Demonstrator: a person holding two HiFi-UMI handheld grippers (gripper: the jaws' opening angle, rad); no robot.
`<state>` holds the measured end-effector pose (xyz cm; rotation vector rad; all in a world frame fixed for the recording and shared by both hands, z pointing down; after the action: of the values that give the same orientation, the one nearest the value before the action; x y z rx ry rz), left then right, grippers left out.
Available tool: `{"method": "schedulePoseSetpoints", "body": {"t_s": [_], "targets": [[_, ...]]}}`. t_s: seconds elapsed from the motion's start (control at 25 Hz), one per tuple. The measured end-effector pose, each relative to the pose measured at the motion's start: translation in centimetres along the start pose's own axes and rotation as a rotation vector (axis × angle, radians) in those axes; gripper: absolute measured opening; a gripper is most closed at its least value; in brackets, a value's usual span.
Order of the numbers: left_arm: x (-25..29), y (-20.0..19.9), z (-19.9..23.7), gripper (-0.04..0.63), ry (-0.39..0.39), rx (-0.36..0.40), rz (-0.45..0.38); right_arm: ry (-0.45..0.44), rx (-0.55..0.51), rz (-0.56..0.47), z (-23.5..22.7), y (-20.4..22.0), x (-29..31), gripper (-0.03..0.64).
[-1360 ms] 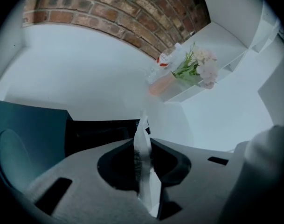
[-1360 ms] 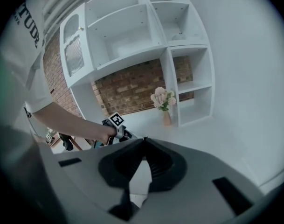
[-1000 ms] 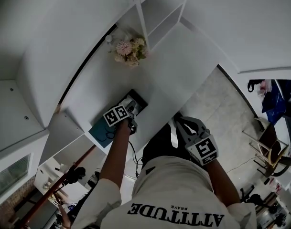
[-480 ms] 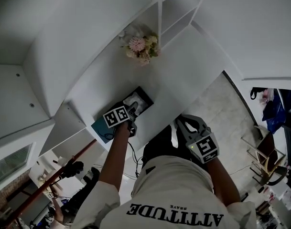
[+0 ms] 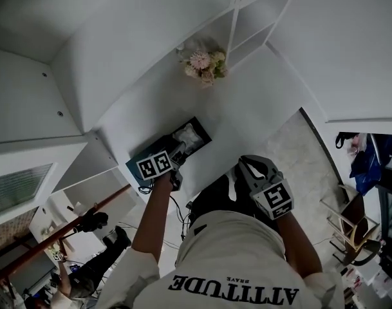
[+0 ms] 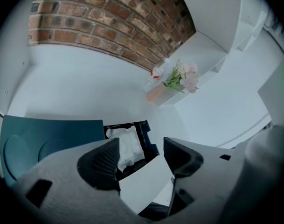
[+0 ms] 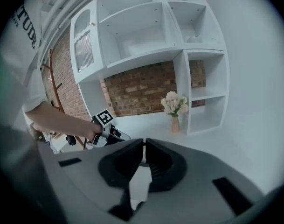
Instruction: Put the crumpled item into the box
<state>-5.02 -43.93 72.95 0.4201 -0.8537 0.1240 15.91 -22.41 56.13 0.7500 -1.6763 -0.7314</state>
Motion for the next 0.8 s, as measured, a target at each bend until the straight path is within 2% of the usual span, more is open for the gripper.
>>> {"method": "schedulePoseSetpoints", "body": {"t_s": [0.24, 0.44, 0.8], "targets": [[-2.7, 0.7, -0.9, 0.291, 0.080, 0.043, -0.074, -0.002, -0.060, -0.024, 1.1, -1.2, -0.3, 0.037], [-5.0, 1.9, -0.8, 0.244, 0.107, 0.085, -0.127, -0.007, -0.108, -0.038, 2.0, -1.8, -0.5, 0.037], [-11.2, 3.8, -1.9, 0.115, 0.064, 0.201, -0.264, -0.066, -0.184, -0.075, 3.5, -2.5, -1.4, 0.037]]}}
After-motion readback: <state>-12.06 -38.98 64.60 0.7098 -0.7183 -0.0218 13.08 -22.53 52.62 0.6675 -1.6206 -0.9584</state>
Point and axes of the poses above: the fingertips, and each gripper's own axes: x forward along the fingers, z to its left, y out of its underside, the point moved 7 cm from there along -x, backward along the fingers, and after that the axes turned 3 degrees about z, right-handed, at the moved point
